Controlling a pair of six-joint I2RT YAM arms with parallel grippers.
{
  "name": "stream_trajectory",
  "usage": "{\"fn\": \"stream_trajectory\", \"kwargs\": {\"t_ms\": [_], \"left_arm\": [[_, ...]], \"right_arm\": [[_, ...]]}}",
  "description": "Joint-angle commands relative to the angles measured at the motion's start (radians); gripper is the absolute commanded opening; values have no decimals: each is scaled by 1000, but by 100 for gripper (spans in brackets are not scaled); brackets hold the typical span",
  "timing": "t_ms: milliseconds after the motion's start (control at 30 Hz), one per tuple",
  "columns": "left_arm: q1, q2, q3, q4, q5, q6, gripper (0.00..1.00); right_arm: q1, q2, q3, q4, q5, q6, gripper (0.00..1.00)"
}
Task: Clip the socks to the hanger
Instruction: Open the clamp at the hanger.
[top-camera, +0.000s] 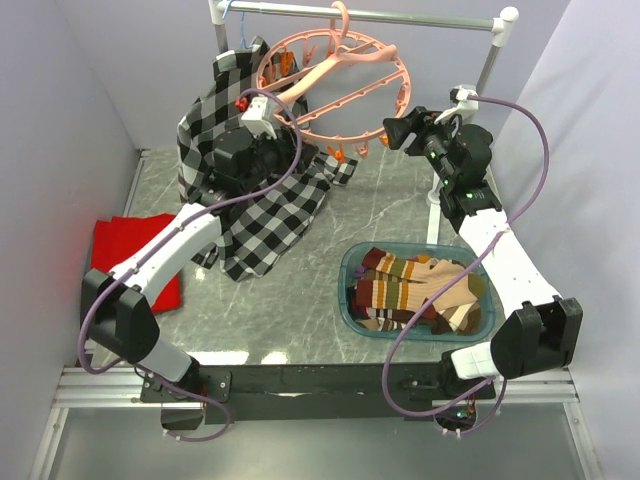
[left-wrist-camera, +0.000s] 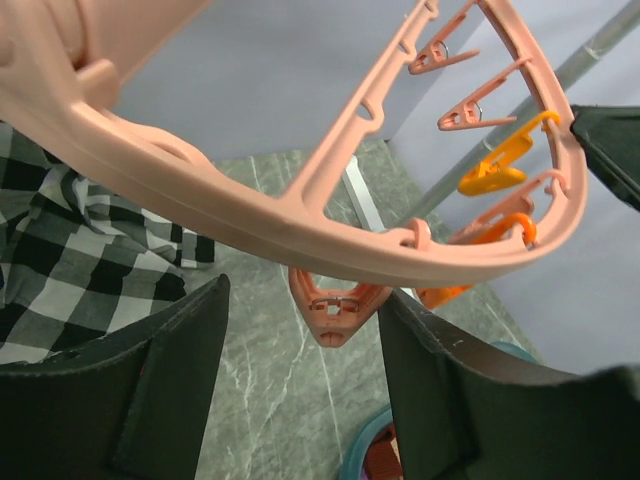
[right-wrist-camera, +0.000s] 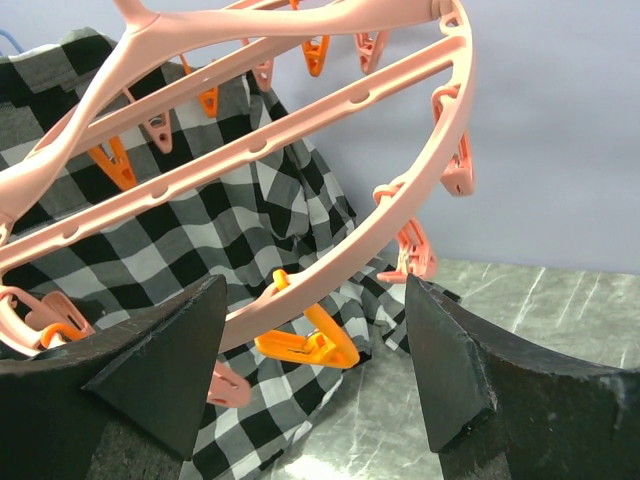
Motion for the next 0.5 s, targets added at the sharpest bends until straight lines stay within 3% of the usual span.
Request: {"fn": "stream_trajectory", "kwargs": {"t_ms": [0,467], "left_arm": [[-7,4,68,34,-26,-24,66],[-10,31,129,-18,-41,-56,58]], "right_arm": [[-7,-9,46,19,0,-4,78],[-9,-12,33,12,-1,-6,78]]}}
